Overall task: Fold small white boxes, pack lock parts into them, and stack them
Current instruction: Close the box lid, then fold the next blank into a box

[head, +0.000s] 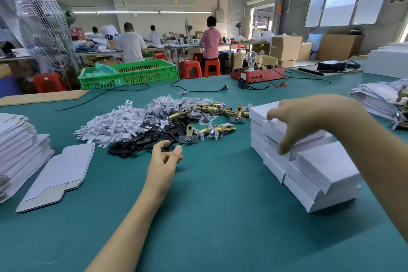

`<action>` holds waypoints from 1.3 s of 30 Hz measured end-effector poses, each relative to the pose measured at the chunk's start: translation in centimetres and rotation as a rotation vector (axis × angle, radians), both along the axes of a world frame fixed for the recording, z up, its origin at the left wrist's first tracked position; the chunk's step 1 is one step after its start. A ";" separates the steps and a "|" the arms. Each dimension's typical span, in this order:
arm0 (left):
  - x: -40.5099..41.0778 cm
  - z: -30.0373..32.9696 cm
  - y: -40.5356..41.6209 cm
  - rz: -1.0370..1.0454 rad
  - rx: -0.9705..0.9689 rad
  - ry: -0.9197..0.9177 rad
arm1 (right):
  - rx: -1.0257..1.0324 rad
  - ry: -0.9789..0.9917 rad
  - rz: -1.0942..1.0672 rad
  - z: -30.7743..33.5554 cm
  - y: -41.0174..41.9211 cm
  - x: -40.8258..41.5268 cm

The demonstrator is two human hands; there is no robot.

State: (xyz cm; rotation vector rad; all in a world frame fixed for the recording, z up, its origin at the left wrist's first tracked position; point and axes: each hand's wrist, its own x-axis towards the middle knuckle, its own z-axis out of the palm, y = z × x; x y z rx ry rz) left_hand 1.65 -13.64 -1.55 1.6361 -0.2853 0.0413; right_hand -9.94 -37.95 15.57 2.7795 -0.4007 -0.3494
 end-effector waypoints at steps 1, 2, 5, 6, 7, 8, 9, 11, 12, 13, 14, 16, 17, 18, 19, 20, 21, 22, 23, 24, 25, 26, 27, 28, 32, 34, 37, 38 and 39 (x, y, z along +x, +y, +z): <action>0.0 0.0 0.0 -0.002 0.003 0.001 | 0.001 -0.022 -0.010 -0.6 0.5 0.2; 0.0 0.0 0.0 -0.004 0.005 0.003 | 0.004 -0.076 -0.028 -1.3 0.9 0.4; 0.1 0.0 0.1 -0.004 0.008 0.007 | -0.038 -0.244 -0.093 -2.7 1.6 0.8; 0.1 -0.1 0.1 -0.003 0.011 0.006 | -0.042 -0.265 -0.114 -2.9 1.7 0.8; 0.2 -0.1 0.1 -0.002 0.016 0.006 | -0.034 -0.274 -0.130 -3.0 1.8 0.7; 0.2 -0.1 0.1 -0.002 0.021 0.006 | -0.021 -0.281 -0.139 -3.0 1.7 0.6; 0.2 -0.1 0.2 -0.002 0.028 0.007 | -0.009 -0.282 -0.151 -2.9 1.6 0.6; 0.1 -0.1 0.2 -0.003 0.041 0.009 | -0.001 -0.268 -0.182 -2.7 1.5 0.7; 0.1 -0.1 0.1 -0.003 0.045 0.011 | -0.003 -0.259 -0.197 -2.6 1.4 0.7; 0.1 -0.1 0.1 -0.003 0.050 0.013 | -0.003 -0.258 -0.214 -2.6 1.4 0.8; 0.1 -0.1 0.1 -0.004 0.056 0.013 | 0.003 -0.272 -0.224 -2.7 1.4 0.9; 0.1 -0.2 0.1 -0.001 0.079 0.013 | 0.022 -0.366 -0.226 -3.1 1.9 1.3; 0.2 -0.2 0.1 0.004 0.097 0.013 | 0.034 -0.449 -0.207 -3.4 2.6 1.5; 0.2 -0.2 0.1 0.011 0.116 0.014 | 0.052 -0.548 -0.163 -3.9 3.4 2.0; 0.3 -0.3 0.2 0.018 0.134 0.015 | 0.090 -0.628 -0.106 -4.6 4.5 2.5; 0.3 -0.4 0.2 0.023 0.154 0.012 | 0.157 -0.661 -0.029 -5.3 5.8 3.3; 0.3 -0.4 0.3 0.023 0.185 -0.001 | 0.252 -0.643 0.042 -6.3 7.1 4.2; 0.3 -0.4 0.3 0.014 0.233 -0.027 | 0.370 -0.599 0.098 -7.4 8.5 5.2; 0.2 -0.4 0.3 -0.004 0.296 -0.062 | 0.502 -0.558 0.128 -8.6 9.7 6.1; 0.2 -0.4 0.3 -0.023 0.365 -0.101 | 0.630 -0.538 0.144 -9.8 10.9 7.1; 0.2 -0.5 0.3 -0.036 0.433 -0.141 | 0.751 -0.550 0.136 -11.0 11.8 7.7; 0.2 -0.5 0.3 -0.043 0.485 -0.176 | 0.849 -0.597 0.127 -12.3 12.4 8.2; 0.1 -0.5 0.4 -0.045 0.519 -0.208 | 0.921 -0.647 0.111 -13.5 12.8 8.5; 0.1 -0.4 0.6 -0.042 0.541 -0.236 | 0.961 -0.683 0.107 -14.6 12.9 8.8; 0.6 -0.1 2.4 0.046 0.652 -0.337 | 0.993 -0.719 0.178 -16.8 12.5 9.1; 1.4 0.3 4.4 0.204 0.730 -0.327 | 1.070 -0.747 0.144 -16.9 12.1 9.2; 2.7 0.8 8.9 0.496 0.854 -0.256 | 1.185 -0.743 0.049 -17.0 11.8 9.2; 3.0 0.9 10.4 0.566 0.933 -0.192 | 1.200 -0.739 0.042 -17.0 11.8 9.3; 3.2 0.8 11.8 0.623 1.023 -0.090 | 1.200 -0.731 0.044 -17.0 11.8 9.2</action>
